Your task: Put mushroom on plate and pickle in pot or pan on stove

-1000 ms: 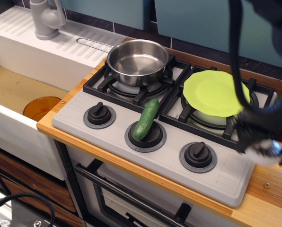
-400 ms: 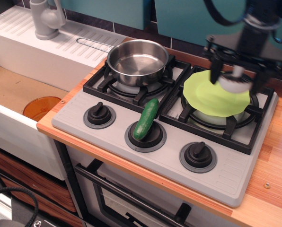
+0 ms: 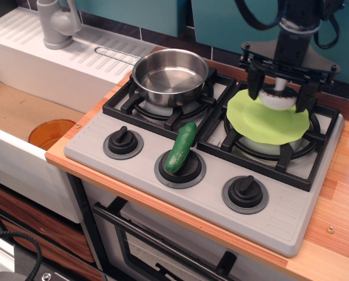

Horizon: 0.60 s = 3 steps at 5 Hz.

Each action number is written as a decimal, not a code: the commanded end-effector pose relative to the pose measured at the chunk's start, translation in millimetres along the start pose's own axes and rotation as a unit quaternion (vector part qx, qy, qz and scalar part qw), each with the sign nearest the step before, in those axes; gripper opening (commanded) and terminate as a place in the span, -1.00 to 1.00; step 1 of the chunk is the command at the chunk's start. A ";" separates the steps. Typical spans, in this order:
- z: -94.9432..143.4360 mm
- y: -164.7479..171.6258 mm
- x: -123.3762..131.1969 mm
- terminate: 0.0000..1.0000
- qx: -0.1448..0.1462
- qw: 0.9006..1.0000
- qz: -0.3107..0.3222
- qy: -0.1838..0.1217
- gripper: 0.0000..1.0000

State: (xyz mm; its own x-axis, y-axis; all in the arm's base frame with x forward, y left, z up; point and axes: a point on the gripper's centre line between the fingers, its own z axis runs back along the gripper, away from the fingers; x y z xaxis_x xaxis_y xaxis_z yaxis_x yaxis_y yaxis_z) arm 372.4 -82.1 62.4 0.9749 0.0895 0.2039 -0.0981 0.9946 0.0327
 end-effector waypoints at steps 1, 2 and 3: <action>13.6 -6.4 10.1 -1.00 -0.004 1.000 0.006 -0.025 1.00; 32.7 -4.6 2.3 -1.00 -0.002 1.000 0.007 -0.005 1.00; 53.7 -0.8 -2.8 -1.00 0.005 1.000 0.005 0.014 1.00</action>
State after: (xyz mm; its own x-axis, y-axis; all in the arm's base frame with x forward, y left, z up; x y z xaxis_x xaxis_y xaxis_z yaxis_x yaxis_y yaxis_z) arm 349.0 -81.1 87.9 0.9908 0.0993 0.0918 -0.1064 0.9914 0.0757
